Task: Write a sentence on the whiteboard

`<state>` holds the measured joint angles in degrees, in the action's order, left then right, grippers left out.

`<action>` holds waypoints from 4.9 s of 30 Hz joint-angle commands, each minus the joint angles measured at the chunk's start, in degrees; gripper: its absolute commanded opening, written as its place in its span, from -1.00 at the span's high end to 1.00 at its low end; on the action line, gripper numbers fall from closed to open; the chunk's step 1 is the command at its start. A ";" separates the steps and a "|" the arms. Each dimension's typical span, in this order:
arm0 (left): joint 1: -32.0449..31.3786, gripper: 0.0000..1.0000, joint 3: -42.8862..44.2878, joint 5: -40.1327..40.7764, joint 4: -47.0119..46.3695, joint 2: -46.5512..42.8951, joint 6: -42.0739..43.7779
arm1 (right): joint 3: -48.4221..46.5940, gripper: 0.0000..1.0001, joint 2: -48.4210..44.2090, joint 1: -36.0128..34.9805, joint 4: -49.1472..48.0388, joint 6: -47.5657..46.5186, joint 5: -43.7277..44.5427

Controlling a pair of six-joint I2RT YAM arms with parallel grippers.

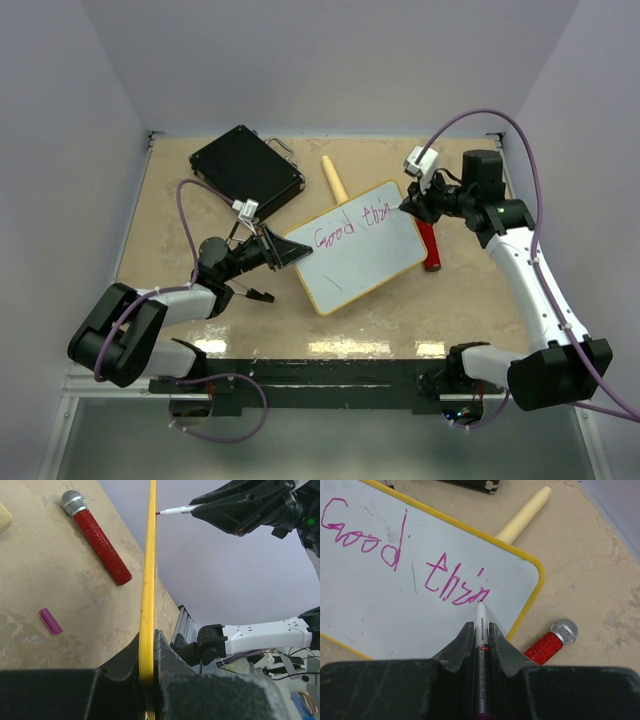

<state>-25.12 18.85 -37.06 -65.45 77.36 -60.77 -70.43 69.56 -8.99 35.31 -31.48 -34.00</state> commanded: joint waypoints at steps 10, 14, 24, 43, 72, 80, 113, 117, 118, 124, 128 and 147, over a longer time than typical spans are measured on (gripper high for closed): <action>0.43 1.00 0.57 -0.91 -10.40 -1.34 -0.93 | -0.93 1.00 -2.94 -0.06 0.03 0.72 -0.28; 0.51 1.00 0.66 -1.00 -10.40 -1.25 -0.93 | -1.90 1.00 -1.97 -0.15 -0.94 1.16 1.65; 0.78 1.00 0.57 -1.17 -10.49 -1.34 -0.93 | -2.43 1.00 -2.15 0.03 -2.70 2.22 2.53; 0.78 1.00 0.57 -1.53 -10.93 -1.34 -1.28 | -1.11 1.00 0.93 -0.06 -5.17 2.13 -0.36; 0.95 1.00 0.48 -1.70 -11.01 -1.25 -1.28 | -2.51 1.00 1.18 0.03 -5.51 2.13 3.76; 0.95 1.00 0.40 -1.79 -11.01 -1.34 -1.19 | -2.52 1.00 2.25 0.03 -5.87 2.13 2.97; 1.13 1.00 -0.04 -1.17 -10.57 -0.81 -0.75 | -12.53 1.00 -1.44 1.70 5.64 -0.07 -7.82; 1.13 1.00 0.04 -1.35 -11.19 -0.63 -1.01 | -9.39 1.00 -4.69 1.70 4.16 1.60 -10.04; 1.13 1.00 -0.13 -1.52 -11.28 -0.63 -1.01 | -8.76 1.00 -5.22 1.87 3.72 1.69 -9.34; 1.13 1.00 0.04 -1.61 -11.54 -0.72 -1.28 | -6.30 1.00 -6.37 2.49 2.22 2.30 -8.37; 1.13 1.00 -0.04 -1.53 -11.54 -0.99 -1.19 | -5.77 1.00 -6.10 2.75 1.61 2.57 -8.10; 1.13 1.00 -0.39 -1.44 -11.63 -1.60 -1.45 | -3.66 1.00 -7.16 3.37 -0.51 3.36 -8.10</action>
<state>-24.03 17.98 -38.81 -68.07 77.38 -60.97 -74.52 63.66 -5.93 37.15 -29.08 -41.56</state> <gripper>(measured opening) 0.087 0.135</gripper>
